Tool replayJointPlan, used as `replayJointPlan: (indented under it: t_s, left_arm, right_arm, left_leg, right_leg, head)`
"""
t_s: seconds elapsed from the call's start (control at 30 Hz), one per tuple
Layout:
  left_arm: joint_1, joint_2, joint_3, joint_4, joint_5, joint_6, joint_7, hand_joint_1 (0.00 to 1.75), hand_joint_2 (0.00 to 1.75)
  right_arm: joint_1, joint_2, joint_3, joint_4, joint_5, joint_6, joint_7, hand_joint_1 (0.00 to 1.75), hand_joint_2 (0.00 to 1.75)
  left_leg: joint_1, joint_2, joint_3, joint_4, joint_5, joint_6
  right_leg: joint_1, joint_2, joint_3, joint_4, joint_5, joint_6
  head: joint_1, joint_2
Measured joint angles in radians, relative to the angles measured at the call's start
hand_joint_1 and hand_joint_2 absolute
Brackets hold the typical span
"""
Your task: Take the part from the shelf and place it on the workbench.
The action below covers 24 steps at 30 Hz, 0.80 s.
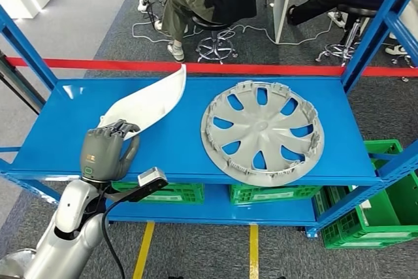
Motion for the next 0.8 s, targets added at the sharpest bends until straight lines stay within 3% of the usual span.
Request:
replayJointPlan:
  t_s: [0.03,0.1,0.17,0.2,0.27,0.3,0.37,0.43,0.47,0.5,0.53,0.57,0.63,0.67,0.7,0.73,0.8]
  left_arm:
    - [0.002,0.0,-0.001,-0.002,0.0,0.0,0.0,1.75,1.75]
    - [0.002,0.0,-0.002,-0.011,0.0,0.0,0.001,1.75,1.75]
    - [-0.001,-0.001,-0.004,-0.023,0.0,-0.001,0.001,1.75,1.75]
    - [-0.002,-0.001,-0.005,-0.028,-0.001,-0.002,0.001,1.75,1.75]
    - [0.001,0.0,-0.007,-0.031,-0.002,-0.003,0.002,1.75,1.75]
    - [0.003,0.0,-0.009,-0.031,-0.003,-0.003,0.002,1.75,1.75]
    - [0.005,0.001,-0.012,-0.033,-0.003,-0.004,0.003,1.75,1.75]
    - [0.006,0.001,-0.015,-0.035,-0.003,-0.005,0.004,1.75,1.75]
    - [0.008,0.002,-0.016,-0.035,-0.003,-0.006,0.004,1.75,1.75]
    - [0.009,0.002,-0.016,-0.035,-0.003,-0.007,0.004,1.75,1.75]
    - [0.01,0.003,-0.016,-0.035,-0.003,-0.007,0.004,1.75,1.75]
    - [0.011,0.004,-0.016,-0.036,-0.003,-0.008,0.004,1.75,1.75]
    - [0.011,0.004,-0.017,-0.038,-0.003,-0.008,0.004,1.75,1.75]
    - [0.01,0.004,-0.017,-0.04,-0.003,-0.008,0.004,1.75,1.75]
    - [0.01,0.004,-0.017,-0.042,-0.003,-0.008,0.005,1.75,1.75]
    - [0.01,0.004,-0.018,-0.043,-0.003,-0.008,0.005,1.75,1.75]
    - [0.014,0.006,-0.019,-0.045,-0.003,-0.008,0.005,1.75,1.75]
  right_arm:
    - [0.0,0.0,-0.001,0.0,0.001,-0.001,0.0,0.0,0.0]
    - [0.0,0.0,-0.002,0.0,0.004,-0.001,0.001,0.0,0.0]
    - [0.002,0.0,-0.002,0.0,0.007,-0.001,0.004,0.0,0.0]
    - [0.002,0.0,-0.002,0.0,0.009,-0.001,0.006,0.0,0.0]
    - [0.003,0.0,-0.003,0.0,0.013,0.0,0.009,0.0,0.0]
    - [0.004,0.0,-0.003,0.0,0.015,0.0,0.01,0.0,0.0]
    - [0.005,0.0,-0.003,0.0,0.017,0.001,0.011,0.0,0.0]
    - [0.005,0.0,-0.003,0.0,0.018,0.001,0.012,0.0,0.0]
    - [0.004,0.0,-0.003,0.0,0.019,0.001,0.012,0.0,0.0]
    - [0.004,0.0,-0.004,0.0,0.019,0.001,0.012,0.0,0.0]
    - [0.003,0.0,-0.004,0.0,0.021,0.0,0.012,0.0,0.0]
    - [0.002,0.0,-0.005,0.0,0.022,0.0,0.012,0.0,0.0]
    - [-0.001,0.0,-0.007,0.0,0.023,-0.001,0.012,0.0,0.0]
    - [-0.002,0.0,-0.007,0.0,0.024,-0.001,0.012,0.0,0.0]
    - [-0.003,0.0,-0.007,0.0,0.025,-0.001,0.012,0.0,0.0]
    - [-0.003,0.0,-0.008,0.0,0.025,-0.001,0.012,0.0,0.0]
    - [-0.003,0.0,-0.008,0.0,0.026,-0.001,0.012,0.0,0.0]
  left_leg:
    - [-0.003,0.001,0.025,-0.02,0.018,0.006]
    - [-0.012,0.017,0.117,-0.137,0.056,0.02]
    - [-0.024,0.04,0.189,-0.249,0.061,0.03]
    - [-0.028,0.044,0.2,-0.275,0.059,0.035]
    - [-0.029,0.03,0.191,-0.287,0.073,0.045]
    - [-0.029,0.022,0.184,-0.289,0.083,0.051]
    - [-0.024,0.008,0.166,-0.294,0.107,0.062]
    - [-0.024,-0.009,0.141,-0.293,0.129,0.066]
    - [-0.024,-0.018,0.128,-0.292,0.14,0.066]
    - [-0.024,-0.027,0.114,-0.292,0.151,0.065]
    - [-0.024,-0.038,0.1,-0.292,0.163,0.063]
    - [-0.024,-0.048,0.087,-0.291,0.174,0.06]
    - [-0.023,-0.069,0.065,-0.289,0.196,0.052]
    - [-0.022,-0.078,0.058,-0.289,0.206,0.047]
    - [-0.02,-0.087,0.054,-0.29,0.216,0.041]
    - [-0.019,-0.097,0.051,-0.293,0.226,0.033]
    - [-0.017,-0.107,0.042,-0.295,0.234,0.021]
  right_leg:
    - [0.003,-0.004,-0.01,0.0,0.008,0.0]
    - [0.009,-0.014,-0.026,0.001,0.022,0.002]
    - [0.013,-0.027,-0.033,0.001,0.036,0.008]
    - [0.013,-0.034,-0.035,-0.002,0.043,0.013]
    - [0.011,-0.048,-0.036,-0.008,0.055,0.025]
    - [0.009,-0.046,-0.04,-0.003,0.045,0.031]
    - [0.008,-0.028,-0.061,0.06,-0.024,0.041]
    - [0.008,-0.011,-0.09,0.183,-0.117,0.045]
    - [0.008,-0.007,-0.097,0.235,-0.142,0.046]
    - [0.009,-0.006,-0.09,0.26,-0.145,0.045]
    - [0.009,-0.004,-0.066,0.249,-0.129,0.043]
    - [0.009,0.003,-0.025,0.203,-0.103,0.039]
    - [0.006,0.049,0.076,0.062,-0.085,0.03]
    - [0.006,0.072,0.109,0.01,-0.089,0.028]
    - [0.006,0.088,0.125,-0.02,-0.097,0.026]
    - [0.007,0.087,0.128,-0.028,-0.096,0.024]
    - [0.006,0.064,0.117,-0.03,-0.079,0.012]
  head:
    - [0.0,0.0]
    - [0.0,0.0]
    - [0.001,0.0]
    - [0.0,0.0]
    - [-0.002,0.0]
    - [-0.002,0.0]
    - [0.001,0.0]
    - [0.004,0.0]
    - [0.004,0.0]
    - [0.004,0.0]
    - [0.004,0.0]
    - [0.004,0.0]
    - [0.003,0.0]
    - [0.003,0.0]
    - [0.004,0.0]
    - [0.005,0.0]
    - [0.006,0.0]
